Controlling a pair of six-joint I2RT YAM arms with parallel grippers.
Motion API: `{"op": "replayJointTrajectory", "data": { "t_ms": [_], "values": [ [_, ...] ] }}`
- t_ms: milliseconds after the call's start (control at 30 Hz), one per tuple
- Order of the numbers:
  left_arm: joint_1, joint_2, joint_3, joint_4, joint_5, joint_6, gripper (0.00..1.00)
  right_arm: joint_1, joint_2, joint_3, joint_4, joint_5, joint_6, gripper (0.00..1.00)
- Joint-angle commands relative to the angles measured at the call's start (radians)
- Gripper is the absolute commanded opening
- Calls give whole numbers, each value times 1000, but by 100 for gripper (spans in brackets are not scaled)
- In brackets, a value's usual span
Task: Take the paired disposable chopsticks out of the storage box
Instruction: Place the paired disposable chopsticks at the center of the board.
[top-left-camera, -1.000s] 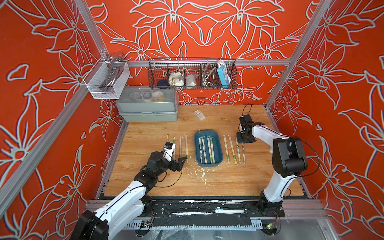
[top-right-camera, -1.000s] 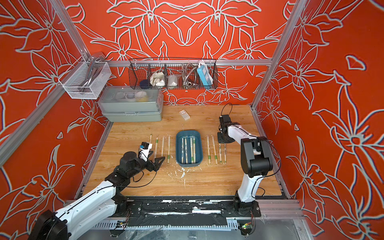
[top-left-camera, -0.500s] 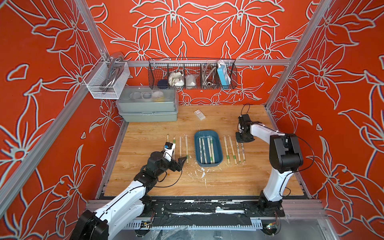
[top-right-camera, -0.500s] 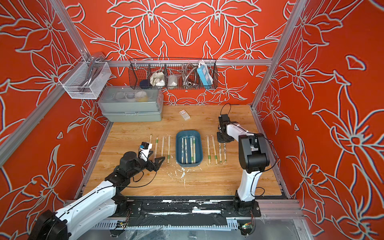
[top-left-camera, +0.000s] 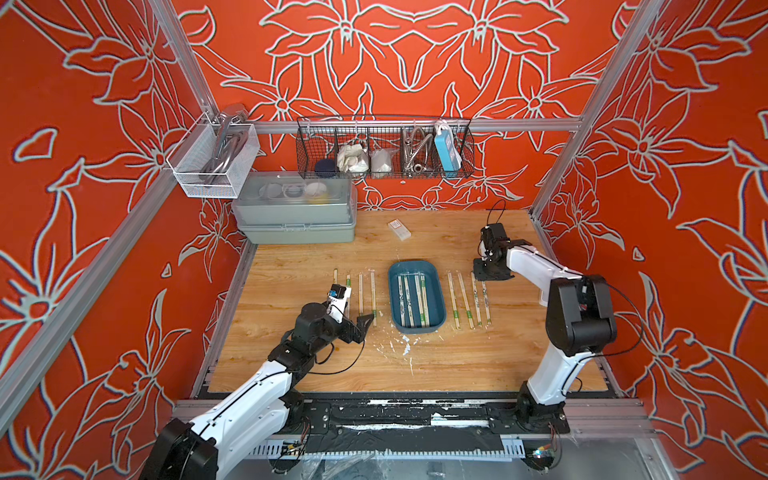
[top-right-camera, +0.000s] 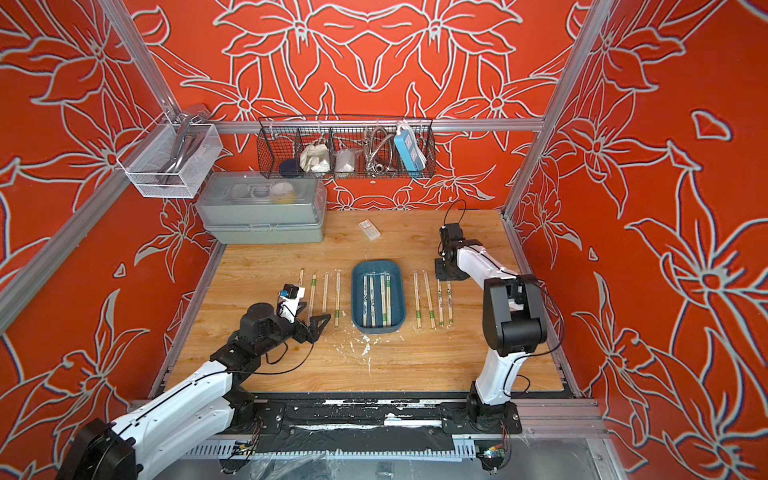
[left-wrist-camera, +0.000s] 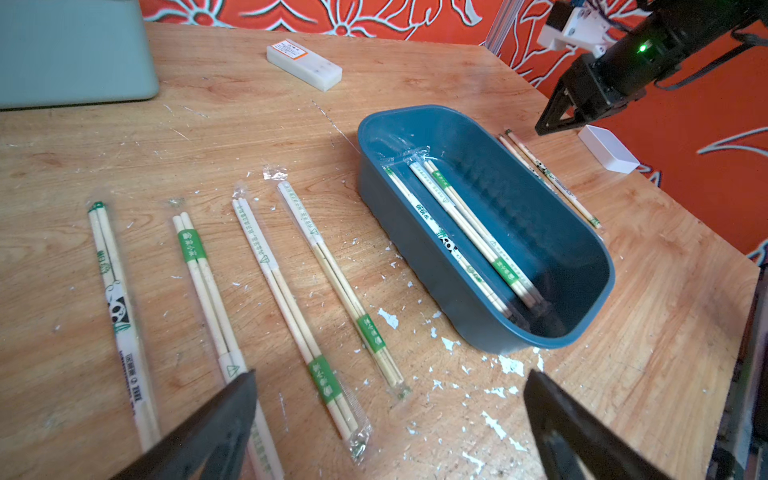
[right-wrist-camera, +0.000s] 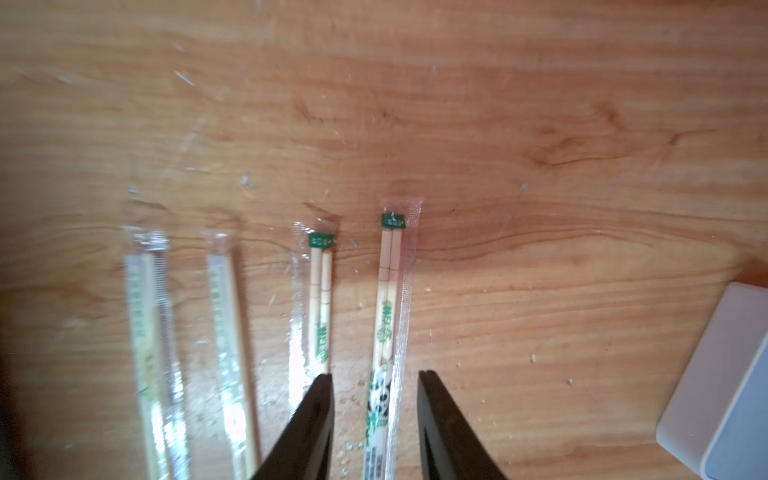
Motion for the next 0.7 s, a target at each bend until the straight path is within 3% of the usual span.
{"op": "replayJointTrajectory", "data": {
  "t_ms": [0, 167, 267, 333, 433, 667],
  "values": [
    [-5, -19, 12, 49, 40, -28, 100, -3, -102, -55, -2, -34, 21, 43],
    [-4, -80, 13, 20, -51, -120, 100, -3, -226, -136, 33, -39, 57, 46],
    [-5, -94, 96, -127, -133, -194, 87, 17, -314, -208, 87, -84, 87, 49],
    [-7, -76, 173, -233, -163, -228, 84, 45, -378, -267, 137, -96, 91, 51],
    [-38, -10, 308, -382, -210, -242, 78, 106, -481, -366, 243, -104, 86, 54],
    [-215, 270, 663, -678, -363, -277, 71, 245, -717, -608, 511, -107, 46, 57]
  ]
}}
